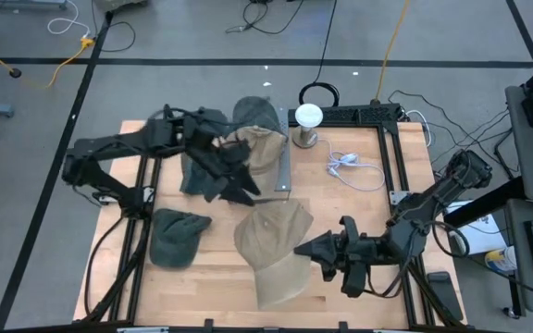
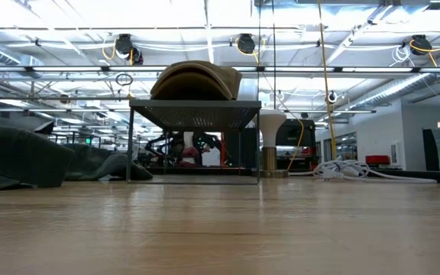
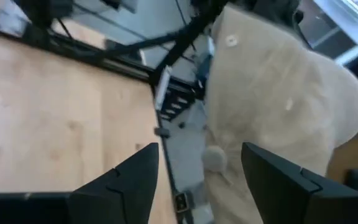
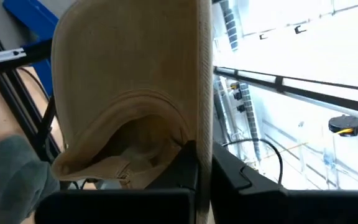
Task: Pick & Place hat
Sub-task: Stack the brown cap on the stacked brown caps on the shelf
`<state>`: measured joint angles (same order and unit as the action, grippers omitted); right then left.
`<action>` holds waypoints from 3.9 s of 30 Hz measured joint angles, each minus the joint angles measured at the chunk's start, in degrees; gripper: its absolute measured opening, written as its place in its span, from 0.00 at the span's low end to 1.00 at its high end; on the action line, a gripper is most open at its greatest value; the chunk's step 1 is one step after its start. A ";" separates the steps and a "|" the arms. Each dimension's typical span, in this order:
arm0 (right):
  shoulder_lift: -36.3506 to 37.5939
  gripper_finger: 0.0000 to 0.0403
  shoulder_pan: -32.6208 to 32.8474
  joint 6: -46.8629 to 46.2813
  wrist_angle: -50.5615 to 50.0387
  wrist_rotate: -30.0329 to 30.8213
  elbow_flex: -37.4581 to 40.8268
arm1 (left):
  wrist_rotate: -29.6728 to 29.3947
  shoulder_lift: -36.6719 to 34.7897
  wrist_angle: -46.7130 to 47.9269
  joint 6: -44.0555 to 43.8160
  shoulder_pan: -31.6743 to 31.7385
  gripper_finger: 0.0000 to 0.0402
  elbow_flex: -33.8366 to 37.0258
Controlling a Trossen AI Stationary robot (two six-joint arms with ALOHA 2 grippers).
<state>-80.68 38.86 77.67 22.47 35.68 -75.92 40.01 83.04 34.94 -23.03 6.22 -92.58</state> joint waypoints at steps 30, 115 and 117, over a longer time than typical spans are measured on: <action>0.00 0.02 2.96 0.56 -2.00 3.35 0.00 | 30.47 4.64 -22.27 -18.35 1.02 0.62 0.11; 0.00 0.31 8.85 -22.63 -0.89 46.77 -0.05 | 34.76 2.57 -33.31 -23.07 13.58 0.00 0.09; 0.00 0.31 8.35 -22.40 -0.93 46.76 -0.05 | 34.65 2.09 -32.81 -23.26 13.87 0.00 0.09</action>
<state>-80.68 47.22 55.27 21.54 82.44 -75.96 74.66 85.13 2.13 -46.29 20.09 -92.49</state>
